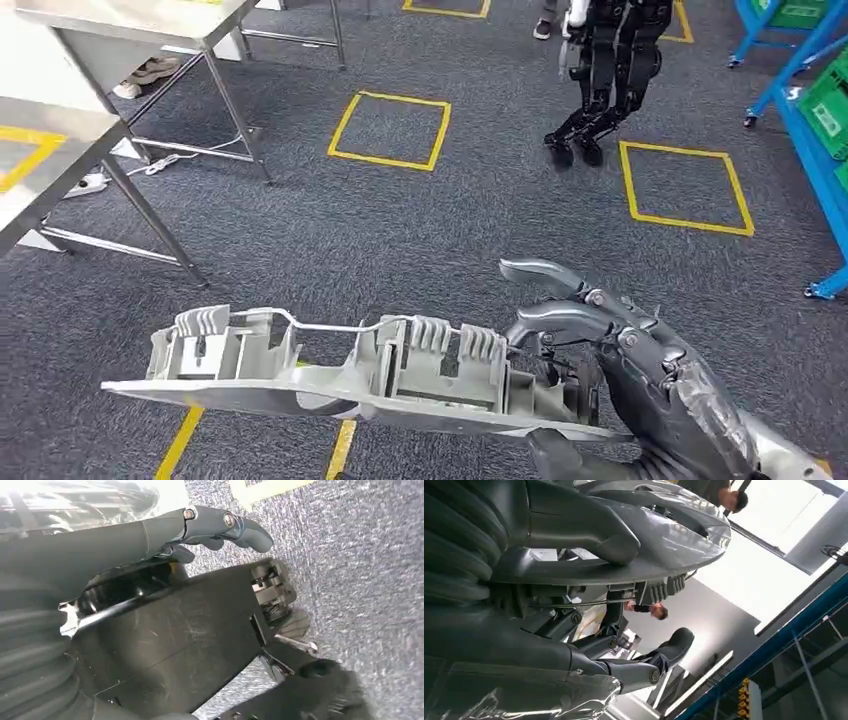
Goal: Take the parts from the cabinet and place them on the table.
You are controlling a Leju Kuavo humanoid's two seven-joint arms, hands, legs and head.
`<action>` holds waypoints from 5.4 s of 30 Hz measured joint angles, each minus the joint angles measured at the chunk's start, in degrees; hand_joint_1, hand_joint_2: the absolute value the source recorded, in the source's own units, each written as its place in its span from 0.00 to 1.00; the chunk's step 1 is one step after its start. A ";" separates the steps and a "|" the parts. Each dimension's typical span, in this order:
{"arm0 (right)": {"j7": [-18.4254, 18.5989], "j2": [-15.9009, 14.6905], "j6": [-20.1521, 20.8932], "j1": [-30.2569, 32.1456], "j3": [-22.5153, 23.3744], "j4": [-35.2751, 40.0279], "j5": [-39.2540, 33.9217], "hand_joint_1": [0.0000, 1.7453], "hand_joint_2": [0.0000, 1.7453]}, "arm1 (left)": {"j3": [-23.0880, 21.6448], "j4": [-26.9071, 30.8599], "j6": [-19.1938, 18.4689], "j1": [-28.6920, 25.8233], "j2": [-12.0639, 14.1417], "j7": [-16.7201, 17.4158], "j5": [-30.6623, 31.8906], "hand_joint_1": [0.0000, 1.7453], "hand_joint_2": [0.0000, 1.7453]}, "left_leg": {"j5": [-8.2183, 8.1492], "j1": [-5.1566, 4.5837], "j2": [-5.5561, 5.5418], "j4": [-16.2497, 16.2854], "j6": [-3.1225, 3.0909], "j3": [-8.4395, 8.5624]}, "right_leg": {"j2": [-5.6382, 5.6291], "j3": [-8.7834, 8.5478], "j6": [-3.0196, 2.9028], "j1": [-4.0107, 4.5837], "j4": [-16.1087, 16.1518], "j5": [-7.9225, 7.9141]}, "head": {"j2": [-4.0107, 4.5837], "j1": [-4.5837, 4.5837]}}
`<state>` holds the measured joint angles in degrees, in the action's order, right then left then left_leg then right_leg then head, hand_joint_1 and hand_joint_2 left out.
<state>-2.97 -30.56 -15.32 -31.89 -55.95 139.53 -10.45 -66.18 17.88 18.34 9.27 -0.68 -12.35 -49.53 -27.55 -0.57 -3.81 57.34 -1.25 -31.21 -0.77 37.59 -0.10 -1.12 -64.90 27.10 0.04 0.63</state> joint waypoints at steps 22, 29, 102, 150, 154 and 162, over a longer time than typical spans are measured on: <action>-0.04 -0.13 0.31 -0.11 0.26 -0.09 -0.17 1.00 1.00 | -0.07 0.13 0.26 -0.31 0.11 0.04 -0.05 0.00 1.00 | 0.25 0.34 4.74 -0.21 0.25 -0.38 | 6.57 -5.41 0.36 0.36 6.36 1.89 | 0.00 -1.07; -0.11 -0.26 0.42 0.04 0.24 -0.11 -0.24 1.00 1.00 | -0.07 0.13 0.28 -0.12 0.04 -0.02 -0.11 0.00 1.00 | 0.02 0.16 1.11 -0.06 -0.31 -0.05 | 1.03 3.41 0.54 0.30 -8.70 5.11 | 0.00 0.09; -0.81 -0.42 0.13 -0.03 0.74 -0.28 -2.14 1.00 1.00 | -0.26 0.59 0.96 0.09 0.50 1.20 -0.88 0.00 1.00 | -0.24 0.00 2.51 0.45 0.44 -0.56 | 0.56 -2.97 -0.18 0.81 6.65 -0.99 | 0.00 -0.06; -0.59 -0.72 -0.50 -1.16 1.88 -1.25 -4.02 1.00 1.00 | -1.40 1.07 1.29 -0.23 1.18 1.86 -1.07 0.00 1.00 | -1.33 0.44 2.62 -3.03 -1.20 4.28 | 0.87 1.91 1.65 0.15 -9.97 8.14 | 0.00 -0.11; -0.57 -0.74 -0.59 -1.13 1.88 -1.29 -4.02 1.00 1.00 | -1.64 1.07 1.18 -0.80 0.98 1.86 -1.07 0.00 1.00 | -6.24 1.56 2.24 -3.02 0.16 10.86 | 1.17 4.33 2.59 -0.07 0.45 3.02 | 0.00 -0.02; -0.46 -0.74 -0.59 -1.12 1.97 -1.44 -4.04 1.00 1.00 | -1.68 1.07 1.03 -0.48 0.98 1.88 -1.12 0.00 1.00 | -5.76 1.30 2.87 7.33 2.82 8.70 | 1.19 2.38 -1.50 -0.43 6.09 -5.25 | 0.00 -0.31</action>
<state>-3.43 -31.30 -15.91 -33.00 -53.99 138.09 -14.49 -67.87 18.95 19.37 8.79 0.31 -10.47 -50.64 -33.31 0.74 -0.95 64.67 1.58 -22.51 0.42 39.96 -1.61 -1.55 -58.81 21.85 0.04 0.33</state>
